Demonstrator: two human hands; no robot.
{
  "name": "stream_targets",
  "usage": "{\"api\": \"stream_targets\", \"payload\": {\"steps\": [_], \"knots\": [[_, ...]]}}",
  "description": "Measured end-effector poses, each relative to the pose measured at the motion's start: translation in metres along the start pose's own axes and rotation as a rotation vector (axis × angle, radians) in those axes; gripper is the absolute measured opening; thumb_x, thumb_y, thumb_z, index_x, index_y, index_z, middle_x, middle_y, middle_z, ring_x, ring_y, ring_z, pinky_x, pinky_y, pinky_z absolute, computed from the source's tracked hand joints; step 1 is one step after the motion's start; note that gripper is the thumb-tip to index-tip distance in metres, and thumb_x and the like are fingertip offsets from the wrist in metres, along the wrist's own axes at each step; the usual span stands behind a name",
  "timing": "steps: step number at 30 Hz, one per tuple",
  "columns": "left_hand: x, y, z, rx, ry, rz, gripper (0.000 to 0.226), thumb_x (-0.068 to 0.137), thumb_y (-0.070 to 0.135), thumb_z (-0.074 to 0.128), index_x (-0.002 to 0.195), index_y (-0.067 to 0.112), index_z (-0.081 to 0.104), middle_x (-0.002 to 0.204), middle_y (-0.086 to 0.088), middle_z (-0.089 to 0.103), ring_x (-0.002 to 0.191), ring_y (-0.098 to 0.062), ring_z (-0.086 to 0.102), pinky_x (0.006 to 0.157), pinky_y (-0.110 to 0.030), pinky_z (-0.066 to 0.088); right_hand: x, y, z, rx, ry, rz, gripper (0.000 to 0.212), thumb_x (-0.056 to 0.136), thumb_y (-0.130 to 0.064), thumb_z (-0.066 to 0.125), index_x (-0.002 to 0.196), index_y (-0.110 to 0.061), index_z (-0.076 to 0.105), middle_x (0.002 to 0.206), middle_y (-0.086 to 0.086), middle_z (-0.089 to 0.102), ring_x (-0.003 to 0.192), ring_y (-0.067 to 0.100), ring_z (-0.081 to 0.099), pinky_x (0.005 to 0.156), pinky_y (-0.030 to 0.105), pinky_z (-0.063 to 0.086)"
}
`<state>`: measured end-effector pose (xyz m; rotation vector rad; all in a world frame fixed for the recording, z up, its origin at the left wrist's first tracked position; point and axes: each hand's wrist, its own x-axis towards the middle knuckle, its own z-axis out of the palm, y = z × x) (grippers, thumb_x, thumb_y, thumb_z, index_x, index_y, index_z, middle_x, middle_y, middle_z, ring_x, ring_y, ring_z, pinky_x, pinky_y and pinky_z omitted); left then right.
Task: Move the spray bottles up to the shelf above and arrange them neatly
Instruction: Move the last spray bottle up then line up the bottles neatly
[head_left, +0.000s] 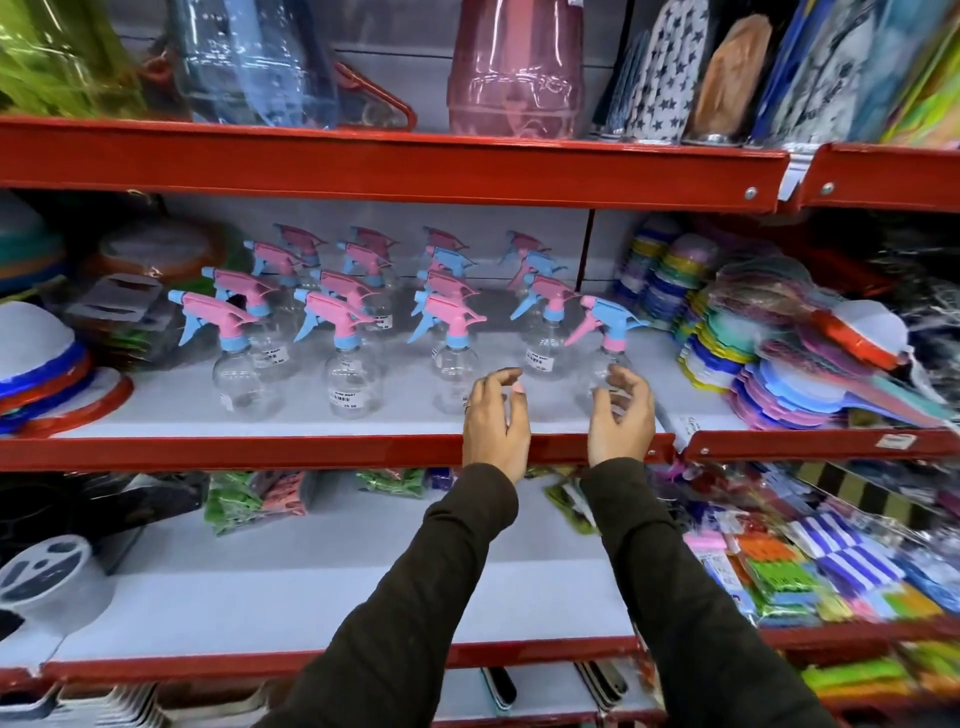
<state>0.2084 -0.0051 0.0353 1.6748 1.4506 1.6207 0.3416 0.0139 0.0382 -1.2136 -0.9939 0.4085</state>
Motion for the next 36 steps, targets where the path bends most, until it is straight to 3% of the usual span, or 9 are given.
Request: {"api": "stream_targets", "payload": {"steps": [3,7,13,16,19,22,27,31,36], "knots": [[0.006,0.011,0.021,-0.001,-0.091,-0.043,0.032,0.104,0.029,0.041,0.128,0.014,0.057,0.128,-0.006,0.055,0.119,-0.021,0.052,0.104,-0.030,0.040,0.018,0.007,-0.016,-0.075,0.009,0.079,0.036,0.093,-0.009,0.053,0.129,-0.008,0.054,0.133,0.013,0.049,0.105,0.018,0.054,0.088,0.017,0.038],[0.024,0.024,0.050,0.029,-0.258,-0.174,0.046,0.105,0.035,0.036,0.141,0.009,0.049,0.142,-0.019,0.051,0.131,-0.033,0.048,0.112,-0.035,0.035,0.043,0.009,-0.023,-0.159,-0.146,0.214,0.051,0.098,-0.021,0.048,0.147,-0.010,0.039,0.149,0.014,0.042,0.132,0.027,0.046,0.107,0.027,0.032],[0.041,0.033,0.073,0.057,-0.510,-0.272,0.059,0.105,0.041,0.030,0.156,0.011,0.027,0.164,-0.011,0.027,0.150,-0.025,0.028,0.119,-0.028,0.019,0.060,0.007,-0.022,-0.267,-0.320,0.270,0.051,0.099,-0.026,0.042,0.146,-0.009,0.041,0.151,0.015,0.045,0.138,0.032,0.042,0.116,0.037,0.030],[0.039,0.031,0.070,0.052,-0.478,-0.289,0.061,0.105,0.045,0.029,0.156,0.013,0.026,0.164,-0.011,0.027,0.149,-0.026,0.029,0.119,-0.030,0.020,0.057,0.009,-0.019,-0.266,-0.353,0.259,0.050,0.098,-0.026,0.042,0.145,-0.009,0.044,0.149,0.015,0.047,0.137,0.031,0.044,0.114,0.032,0.031],[0.036,0.024,0.060,0.070,-0.422,-0.288,0.061,0.104,0.049,0.028,0.154,0.014,0.033,0.160,-0.013,0.036,0.145,-0.030,0.036,0.120,-0.036,0.026,0.053,0.007,-0.010,-0.257,-0.389,0.249,0.049,0.098,-0.022,0.042,0.145,-0.009,0.044,0.150,0.014,0.047,0.137,0.029,0.044,0.101,0.022,0.029],[0.035,0.018,0.049,0.090,-0.380,-0.263,0.059,0.104,0.049,0.028,0.151,0.016,0.037,0.156,-0.014,0.042,0.141,-0.031,0.040,0.119,-0.040,0.030,0.047,0.004,0.001,-0.227,-0.429,0.243,0.047,0.098,-0.021,0.042,0.144,-0.010,0.045,0.148,0.014,0.049,0.135,0.030,0.046,0.106,0.027,0.032],[0.034,0.015,0.041,0.101,-0.368,-0.236,0.054,0.105,0.046,0.029,0.148,0.018,0.042,0.152,-0.014,0.047,0.137,-0.032,0.045,0.115,-0.036,0.034,0.040,0.005,0.005,-0.261,-0.439,0.220,0.045,0.099,-0.022,0.041,0.142,-0.009,0.047,0.144,0.017,0.052,0.132,0.032,0.048,0.103,0.028,0.035],[0.032,0.015,0.045,0.132,-0.380,-0.244,0.055,0.105,0.044,0.030,0.153,0.018,0.033,0.155,-0.014,0.042,0.140,-0.033,0.042,0.117,-0.045,0.034,0.040,0.006,0.003,-0.249,-0.465,0.220,0.046,0.099,-0.025,0.042,0.143,-0.014,0.047,0.144,0.014,0.053,0.130,0.030,0.050,0.103,0.027,0.035],[0.033,0.020,0.044,0.133,-0.368,-0.275,0.056,0.105,0.042,0.030,0.155,0.017,0.029,0.157,-0.014,0.039,0.142,-0.032,0.039,0.119,-0.045,0.031,0.038,0.004,0.001,-0.235,-0.453,0.227,0.046,0.099,-0.025,0.044,0.143,-0.015,0.047,0.144,0.012,0.053,0.129,0.029,0.051,0.104,0.029,0.036]]}}
